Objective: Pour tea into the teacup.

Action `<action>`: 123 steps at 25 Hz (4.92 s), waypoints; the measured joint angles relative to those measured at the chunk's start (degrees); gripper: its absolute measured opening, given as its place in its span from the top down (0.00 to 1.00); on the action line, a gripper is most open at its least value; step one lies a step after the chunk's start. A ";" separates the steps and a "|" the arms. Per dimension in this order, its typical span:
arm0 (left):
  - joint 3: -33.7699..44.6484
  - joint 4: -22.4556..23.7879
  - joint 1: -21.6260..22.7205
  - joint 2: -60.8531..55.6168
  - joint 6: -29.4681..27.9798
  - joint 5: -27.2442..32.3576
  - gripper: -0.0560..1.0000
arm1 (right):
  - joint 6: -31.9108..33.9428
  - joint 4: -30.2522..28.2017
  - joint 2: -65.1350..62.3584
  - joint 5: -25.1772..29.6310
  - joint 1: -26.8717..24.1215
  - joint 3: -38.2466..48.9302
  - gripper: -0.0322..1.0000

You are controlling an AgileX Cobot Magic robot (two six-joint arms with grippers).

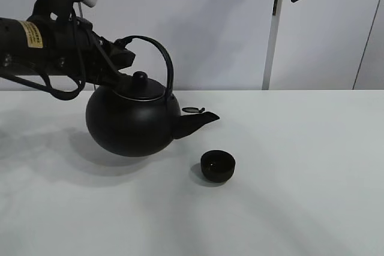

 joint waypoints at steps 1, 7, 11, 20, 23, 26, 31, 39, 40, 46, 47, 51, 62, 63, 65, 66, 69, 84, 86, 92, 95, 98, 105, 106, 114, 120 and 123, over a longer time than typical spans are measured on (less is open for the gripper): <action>-0.42 0.00 0.00 0.43 0.06 0.06 0.85 | 0.00 0.00 0.00 0.00 0.00 0.00 0.35; -2.16 0.00 0.00 2.96 0.75 0.70 0.85 | 0.00 0.00 0.00 0.00 0.00 0.00 0.35; -3.35 0.00 0.00 4.05 0.88 0.70 0.85 | 0.00 0.00 0.00 0.00 0.00 0.00 0.35; -4.08 0.00 0.00 5.48 2.58 0.70 0.85 | 0.00 0.00 0.00 0.00 0.00 0.00 0.35; -4.08 0.00 0.00 5.48 3.60 0.77 0.85 | 0.00 0.00 0.00 0.00 0.00 0.00 0.35; -4.08 0.00 0.00 5.48 4.39 0.77 0.85 | 0.00 0.00 0.00 0.00 0.00 0.00 0.35; -4.08 0.00 0.00 5.48 4.78 0.77 0.85 | 0.00 0.00 0.00 0.00 0.00 0.00 0.35; -4.08 0.22 0.00 5.48 5.98 0.77 0.85 | 0.00 0.00 0.00 0.00 0.00 0.00 0.35; -4.08 0.22 0.00 5.49 6.02 0.77 0.85 | 0.00 0.00 0.00 0.00 0.00 0.00 0.35; -4.29 1.15 0.00 5.49 6.09 0.77 0.85 | 0.00 0.00 0.00 0.00 0.00 0.00 0.35; -4.54 1.52 0.00 5.49 6.09 0.77 0.85 | 0.00 0.00 0.00 0.00 0.00 0.00 0.35; -5.71 1.62 -0.24 5.49 6.09 0.77 0.85 | 0.00 0.00 0.00 0.00 0.00 0.00 0.35; -5.91 1.85 -0.35 5.49 6.11 0.88 0.85 | 0.00 0.00 0.00 0.00 0.00 0.00 0.35; -5.91 1.94 -0.35 5.49 6.11 0.88 0.85 | 0.00 0.00 0.00 0.00 0.00 0.00 0.35; -5.91 2.63 -0.35 5.49 6.11 0.88 0.85 | 0.00 0.00 0.00 0.00 0.00 0.00 0.35; -5.91 3.14 -0.35 5.49 6.11 0.88 0.85 | 0.00 0.00 0.00 0.00 0.00 0.00 0.35; -5.91 4.13 -0.35 5.49 6.11 0.88 0.85 | 0.00 0.00 0.00 0.00 0.00 0.00 0.35; -7.26 4.43 -1.25 5.49 6.11 2.55 0.85 | 0.00 0.00 0.00 0.00 0.00 0.00 0.35; -7.41 4.43 -1.47 5.49 6.11 3.27 0.85 | 0.00 0.00 0.00 0.00 0.00 0.00 0.35; -7.41 4.44 -1.84 5.49 6.18 3.64 0.85 | 0.00 0.00 0.00 0.00 0.00 0.00 0.35; -7.41 4.44 -2.12 5.49 6.93 3.68 0.85 | 0.00 0.00 0.00 0.00 0.00 0.00 0.35; -7.41 4.49 -2.24 5.49 7.65 3.68 0.85 | 0.00 0.00 0.00 0.00 0.00 0.00 0.35; -7.41 4.49 -2.24 5.49 7.89 3.68 0.85 | 0.00 0.00 0.00 0.00 0.00 0.00 0.35; -7.41 4.49 -2.24 5.49 8.09 3.68 0.85 | 0.00 0.00 0.00 0.00 0.00 0.00 0.35; -7.41 4.49 -2.24 5.49 8.80 3.68 0.85 | 0.00 0.00 0.00 0.00 0.00 0.00 0.35; -7.41 4.49 -2.24 5.49 8.92 3.68 0.85 | 0.00 0.00 0.00 0.00 0.00 0.00 0.35; -7.41 4.49 -2.24 5.49 9.05 3.68 0.85 | 0.00 0.00 0.00 0.00 0.00 0.00 0.35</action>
